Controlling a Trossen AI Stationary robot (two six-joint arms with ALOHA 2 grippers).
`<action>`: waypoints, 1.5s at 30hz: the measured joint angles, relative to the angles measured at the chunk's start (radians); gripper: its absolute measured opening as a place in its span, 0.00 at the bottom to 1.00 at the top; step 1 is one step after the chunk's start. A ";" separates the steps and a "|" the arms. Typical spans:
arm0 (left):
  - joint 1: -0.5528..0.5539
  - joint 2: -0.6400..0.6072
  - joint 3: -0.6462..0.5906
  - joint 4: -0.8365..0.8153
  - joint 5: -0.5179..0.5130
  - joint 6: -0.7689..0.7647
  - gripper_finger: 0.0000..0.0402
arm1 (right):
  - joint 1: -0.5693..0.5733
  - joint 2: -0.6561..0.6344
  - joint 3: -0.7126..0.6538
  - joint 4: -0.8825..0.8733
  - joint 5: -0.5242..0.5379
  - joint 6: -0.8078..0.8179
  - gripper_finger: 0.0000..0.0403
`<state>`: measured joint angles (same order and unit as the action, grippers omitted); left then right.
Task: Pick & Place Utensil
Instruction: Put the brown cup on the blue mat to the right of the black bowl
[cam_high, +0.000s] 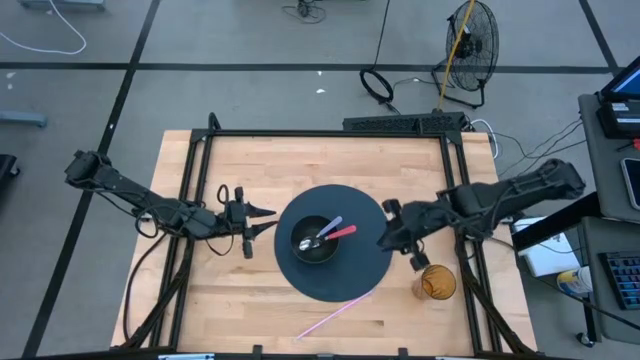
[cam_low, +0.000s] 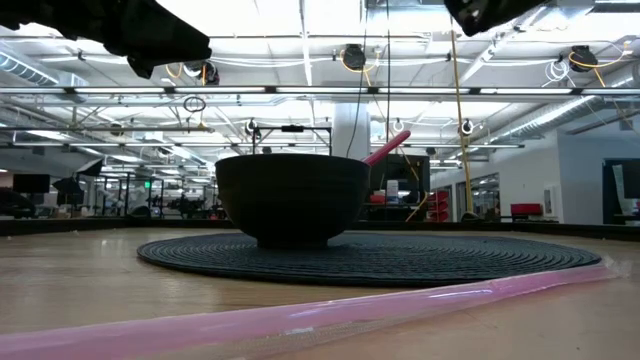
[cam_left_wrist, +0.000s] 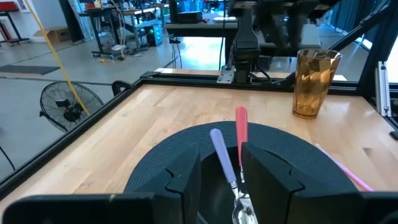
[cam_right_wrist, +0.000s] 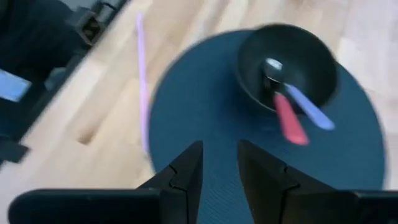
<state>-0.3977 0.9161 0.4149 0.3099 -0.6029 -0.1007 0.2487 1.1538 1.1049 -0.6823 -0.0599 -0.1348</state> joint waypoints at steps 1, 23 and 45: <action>0.000 0.000 0.000 0.000 0.000 -0.002 0.30 | -0.024 -0.001 0.003 -0.012 -0.010 -0.009 0.24; 0.006 0.000 0.000 -0.046 -0.027 -0.088 0.30 | 0.204 -0.145 -0.004 -0.340 -0.120 0.541 0.24; 0.006 0.000 0.000 -0.046 -0.078 -0.114 0.30 | 0.462 -0.118 -0.056 -0.425 0.110 0.883 0.31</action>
<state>-0.3922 0.9165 0.4149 0.2642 -0.6811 -0.2148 0.7109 1.0355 1.0489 -1.1078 0.0502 0.7485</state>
